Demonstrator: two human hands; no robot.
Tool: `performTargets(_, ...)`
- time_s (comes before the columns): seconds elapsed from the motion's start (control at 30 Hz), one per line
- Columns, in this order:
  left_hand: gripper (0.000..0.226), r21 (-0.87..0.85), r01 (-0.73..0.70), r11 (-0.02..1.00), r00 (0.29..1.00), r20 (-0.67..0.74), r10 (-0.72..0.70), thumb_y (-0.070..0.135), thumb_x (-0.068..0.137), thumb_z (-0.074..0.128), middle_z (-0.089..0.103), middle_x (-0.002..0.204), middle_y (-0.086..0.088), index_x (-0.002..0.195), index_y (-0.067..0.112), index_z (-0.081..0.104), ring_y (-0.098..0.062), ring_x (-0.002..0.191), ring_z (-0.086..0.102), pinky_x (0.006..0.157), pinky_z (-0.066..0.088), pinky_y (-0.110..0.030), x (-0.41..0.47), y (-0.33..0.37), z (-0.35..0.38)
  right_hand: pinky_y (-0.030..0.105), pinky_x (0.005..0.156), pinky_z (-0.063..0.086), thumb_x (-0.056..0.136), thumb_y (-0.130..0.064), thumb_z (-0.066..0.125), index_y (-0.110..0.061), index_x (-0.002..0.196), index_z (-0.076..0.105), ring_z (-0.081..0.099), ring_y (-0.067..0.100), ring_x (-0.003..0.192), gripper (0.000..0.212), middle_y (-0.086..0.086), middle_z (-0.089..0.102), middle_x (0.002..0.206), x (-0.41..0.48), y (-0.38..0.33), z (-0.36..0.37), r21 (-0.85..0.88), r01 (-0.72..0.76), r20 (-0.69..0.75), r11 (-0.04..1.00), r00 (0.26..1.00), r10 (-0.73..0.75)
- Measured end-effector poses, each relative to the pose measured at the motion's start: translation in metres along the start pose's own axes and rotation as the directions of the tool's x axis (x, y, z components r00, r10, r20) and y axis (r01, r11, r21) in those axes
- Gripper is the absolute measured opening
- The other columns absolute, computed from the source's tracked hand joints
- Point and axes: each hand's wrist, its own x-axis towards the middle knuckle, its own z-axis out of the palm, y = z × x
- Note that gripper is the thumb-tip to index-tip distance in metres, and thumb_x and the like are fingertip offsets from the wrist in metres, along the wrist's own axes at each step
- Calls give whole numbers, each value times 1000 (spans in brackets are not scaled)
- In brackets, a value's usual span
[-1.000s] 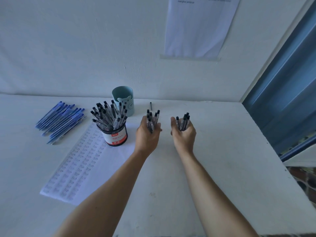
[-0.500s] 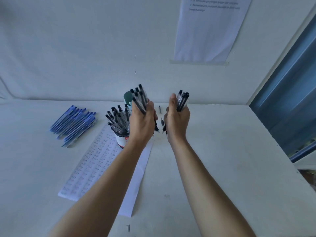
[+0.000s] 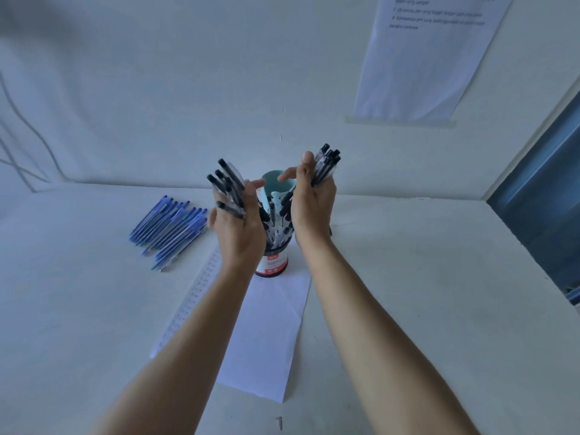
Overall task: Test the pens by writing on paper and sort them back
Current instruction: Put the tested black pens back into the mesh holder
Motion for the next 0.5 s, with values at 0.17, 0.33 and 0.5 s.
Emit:
performTargets(0.17, 41, 182, 46, 982, 994, 94, -64, 58, 98, 32, 55, 107, 17, 124, 42, 60, -10, 131, 41, 115, 12, -49, -6, -15, 5, 25, 64, 44, 100, -50, 48, -11, 83, 70, 55, -2, 57, 48, -19, 58, 56, -1, 36, 4, -212, -4, 67, 977, 998, 19)
performTargets(0.33, 52, 361, 21, 932, 987, 139, -76, 58, 93, 35, 46, 135, 4, 119, 17, 56, -12, 135, 22, 103, 14, -44, -14, -29, 7, 56, 88, 50, 86, -80, 37, -29, 74, 56, 63, 32, 96, 56, -4, 63, 79, 1, 54, 1, -434, -22, 109, 901, 991, 77)
performTargets(0.5, 41, 469, -76, 880, 958, 279, -66, 49, 100, 40, 39, 147, 6, 132, 25, 50, -15, 139, 17, 106, 15, -46, -5, -30, 0, 47, 87, 51, 89, -58, 52, -12, 86, 66, 63, 17, 89, 49, 3, 68, 83, 1, 35, -8, -374, -75, 228, 924, 959, 170)
